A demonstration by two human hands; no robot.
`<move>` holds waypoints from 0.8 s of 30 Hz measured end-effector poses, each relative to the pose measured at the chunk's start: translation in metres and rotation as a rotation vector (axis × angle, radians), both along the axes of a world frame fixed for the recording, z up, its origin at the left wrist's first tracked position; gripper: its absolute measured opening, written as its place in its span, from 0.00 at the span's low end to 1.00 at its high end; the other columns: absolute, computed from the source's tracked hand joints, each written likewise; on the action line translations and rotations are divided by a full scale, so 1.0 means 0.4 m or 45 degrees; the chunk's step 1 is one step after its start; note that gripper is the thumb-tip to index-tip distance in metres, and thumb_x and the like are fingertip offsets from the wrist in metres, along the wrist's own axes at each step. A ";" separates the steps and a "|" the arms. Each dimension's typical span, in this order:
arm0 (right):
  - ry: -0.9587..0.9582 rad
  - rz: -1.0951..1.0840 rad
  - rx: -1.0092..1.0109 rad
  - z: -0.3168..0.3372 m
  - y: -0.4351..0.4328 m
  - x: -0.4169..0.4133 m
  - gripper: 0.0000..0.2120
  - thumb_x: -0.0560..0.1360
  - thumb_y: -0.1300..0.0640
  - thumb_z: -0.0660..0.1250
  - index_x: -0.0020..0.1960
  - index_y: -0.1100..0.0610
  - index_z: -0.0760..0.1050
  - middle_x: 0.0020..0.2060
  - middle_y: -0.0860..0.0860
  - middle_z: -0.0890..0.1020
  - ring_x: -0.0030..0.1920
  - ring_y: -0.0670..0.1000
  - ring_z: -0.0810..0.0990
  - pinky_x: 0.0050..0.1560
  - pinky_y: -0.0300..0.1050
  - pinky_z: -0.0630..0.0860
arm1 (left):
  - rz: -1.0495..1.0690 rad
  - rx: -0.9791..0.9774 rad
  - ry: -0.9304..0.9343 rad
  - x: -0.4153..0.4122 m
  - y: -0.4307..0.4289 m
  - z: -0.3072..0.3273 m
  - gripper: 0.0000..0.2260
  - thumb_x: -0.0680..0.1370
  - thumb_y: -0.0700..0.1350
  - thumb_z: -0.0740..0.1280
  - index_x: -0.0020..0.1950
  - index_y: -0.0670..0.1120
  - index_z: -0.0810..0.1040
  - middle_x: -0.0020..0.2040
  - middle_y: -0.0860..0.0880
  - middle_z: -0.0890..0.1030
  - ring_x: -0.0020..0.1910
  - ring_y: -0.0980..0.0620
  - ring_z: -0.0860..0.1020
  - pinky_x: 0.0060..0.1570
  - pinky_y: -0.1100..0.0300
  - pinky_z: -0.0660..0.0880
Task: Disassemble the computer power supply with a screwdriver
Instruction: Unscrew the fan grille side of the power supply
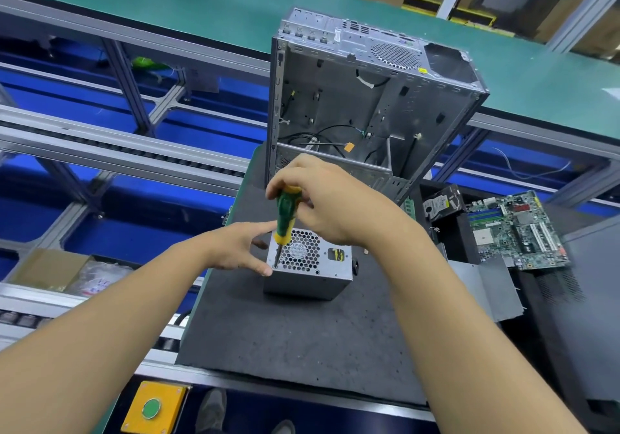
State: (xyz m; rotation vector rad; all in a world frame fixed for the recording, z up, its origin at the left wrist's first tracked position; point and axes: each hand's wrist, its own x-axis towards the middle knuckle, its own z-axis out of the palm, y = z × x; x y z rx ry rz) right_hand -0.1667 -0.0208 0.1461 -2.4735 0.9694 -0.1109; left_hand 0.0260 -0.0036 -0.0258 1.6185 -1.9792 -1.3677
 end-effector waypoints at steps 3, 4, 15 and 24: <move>0.004 0.007 0.039 -0.001 0.003 0.000 0.17 0.74 0.65 0.62 0.57 0.47 0.78 0.53 0.45 0.71 0.46 0.45 0.71 0.49 0.40 0.69 | -0.017 -0.134 -0.047 0.006 -0.001 -0.008 0.30 0.68 0.54 0.80 0.62 0.70 0.68 0.62 0.68 0.67 0.63 0.60 0.71 0.60 0.57 0.73; 0.000 0.009 0.055 -0.002 0.006 0.000 0.13 0.75 0.60 0.64 0.56 0.46 0.77 0.53 0.45 0.71 0.46 0.45 0.72 0.50 0.41 0.70 | 0.002 -0.175 -0.047 0.007 -0.002 -0.010 0.30 0.67 0.54 0.81 0.64 0.65 0.70 0.61 0.67 0.66 0.63 0.60 0.70 0.58 0.58 0.74; -0.064 -0.045 -0.035 -0.019 -0.008 0.004 0.15 0.79 0.62 0.64 0.64 0.50 0.74 0.57 0.45 0.77 0.56 0.46 0.73 0.54 0.37 0.67 | -0.025 -0.354 -0.028 -0.016 0.024 0.026 0.05 0.69 0.47 0.80 0.39 0.56 0.86 0.60 0.60 0.70 0.59 0.62 0.71 0.63 0.55 0.72; -0.053 -0.083 -0.059 -0.025 -0.008 0.005 0.16 0.79 0.58 0.63 0.67 0.55 0.70 0.60 0.51 0.72 0.57 0.50 0.72 0.57 0.44 0.70 | -0.012 -0.366 -0.132 -0.009 0.022 0.027 0.09 0.71 0.47 0.76 0.46 0.57 0.78 0.50 0.59 0.84 0.56 0.67 0.76 0.59 0.60 0.73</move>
